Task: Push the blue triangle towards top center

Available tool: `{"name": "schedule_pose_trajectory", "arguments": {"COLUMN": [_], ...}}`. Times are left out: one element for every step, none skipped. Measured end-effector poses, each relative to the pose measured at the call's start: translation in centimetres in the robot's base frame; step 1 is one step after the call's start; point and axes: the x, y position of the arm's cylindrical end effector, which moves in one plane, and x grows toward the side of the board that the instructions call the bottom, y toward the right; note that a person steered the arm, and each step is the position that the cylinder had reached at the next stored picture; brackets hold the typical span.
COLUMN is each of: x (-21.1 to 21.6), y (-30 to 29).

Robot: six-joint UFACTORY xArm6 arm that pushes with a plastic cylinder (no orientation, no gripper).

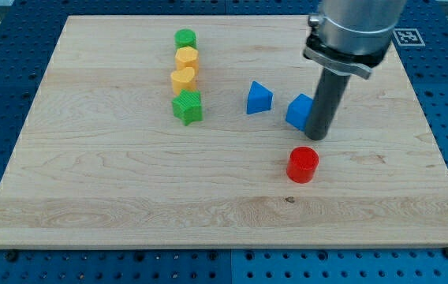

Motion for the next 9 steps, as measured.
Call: {"name": "schedule_pose_trajectory", "arguments": {"x": [-0.8,-0.8,-0.8,-0.8,-1.1,-2.4,-3.5,-3.6,-3.6], "y": [-2.6,-3.4,-5.0,-5.2,-5.8,-5.8,-5.8,-6.4,-7.2]}}
